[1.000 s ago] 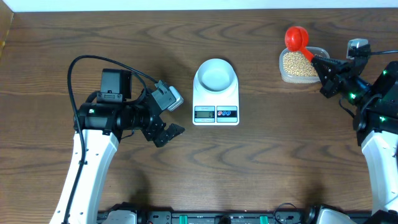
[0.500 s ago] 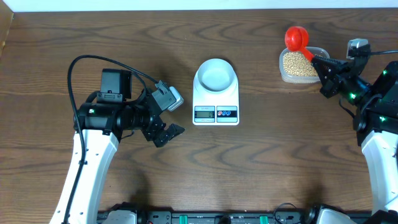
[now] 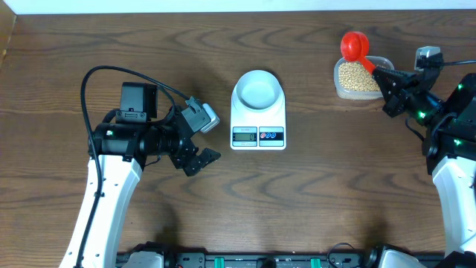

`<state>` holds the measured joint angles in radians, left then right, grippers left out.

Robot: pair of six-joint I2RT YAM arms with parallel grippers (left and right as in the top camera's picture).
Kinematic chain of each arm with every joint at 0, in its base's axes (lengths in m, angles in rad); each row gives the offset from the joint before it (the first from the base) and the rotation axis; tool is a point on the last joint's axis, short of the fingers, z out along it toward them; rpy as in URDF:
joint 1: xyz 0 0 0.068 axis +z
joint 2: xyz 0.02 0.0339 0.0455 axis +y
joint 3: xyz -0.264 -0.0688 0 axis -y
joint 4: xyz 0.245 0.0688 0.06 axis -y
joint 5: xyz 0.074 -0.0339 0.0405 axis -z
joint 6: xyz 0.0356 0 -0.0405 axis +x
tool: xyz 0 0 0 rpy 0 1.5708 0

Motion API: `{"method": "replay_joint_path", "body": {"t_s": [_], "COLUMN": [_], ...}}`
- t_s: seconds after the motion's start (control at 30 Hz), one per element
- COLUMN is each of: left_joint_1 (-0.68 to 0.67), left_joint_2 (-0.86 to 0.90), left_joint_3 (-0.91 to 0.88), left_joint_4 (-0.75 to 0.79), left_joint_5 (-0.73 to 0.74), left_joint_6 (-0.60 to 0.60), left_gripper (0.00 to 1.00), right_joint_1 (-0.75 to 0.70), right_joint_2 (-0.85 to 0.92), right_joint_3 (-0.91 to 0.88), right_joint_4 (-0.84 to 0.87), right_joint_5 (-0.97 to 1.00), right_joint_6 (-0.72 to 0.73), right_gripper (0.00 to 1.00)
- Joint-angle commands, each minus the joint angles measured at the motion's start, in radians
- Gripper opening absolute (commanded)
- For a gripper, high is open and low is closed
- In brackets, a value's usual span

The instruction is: Scoop item into bowl and weigh 50g on scale

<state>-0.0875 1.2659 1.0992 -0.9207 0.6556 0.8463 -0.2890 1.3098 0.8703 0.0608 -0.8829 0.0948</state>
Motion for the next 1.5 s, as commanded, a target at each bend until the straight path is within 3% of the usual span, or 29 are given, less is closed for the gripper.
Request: {"method": "replay_joint_path", "body": {"t_s": [0.0, 0.77, 1.23, 1.47], "left_joint_1": [0.004, 0.004, 0.004, 0.004], "left_joint_2": [-0.011, -0.011, -0.011, -0.011], "left_joint_3": [0.024, 0.024, 0.024, 0.024], "left_joint_4": [-0.006, -0.006, -0.006, -0.006], "left_joint_5": [0.002, 0.003, 0.003, 0.003], "left_joint_6": [0.017, 0.017, 0.017, 0.017], "left_gripper": [0.98, 0.99, 0.99, 0.99], "right_joint_1": [-0.004, -0.005, -0.006, 0.017], "right_joint_2": [0.0, 0.0, -0.001, 0.0], "right_joint_3": [0.024, 0.024, 0.023, 0.024], "right_joint_4": [-0.001, -0.001, -0.019, -0.034], "right_joint_5": [-0.014, -0.006, -0.036, 0.11], "right_joint_6": [-0.007, -0.051, 0.22, 0.135], "right_gripper": [0.01, 0.01, 0.01, 0.01]}}
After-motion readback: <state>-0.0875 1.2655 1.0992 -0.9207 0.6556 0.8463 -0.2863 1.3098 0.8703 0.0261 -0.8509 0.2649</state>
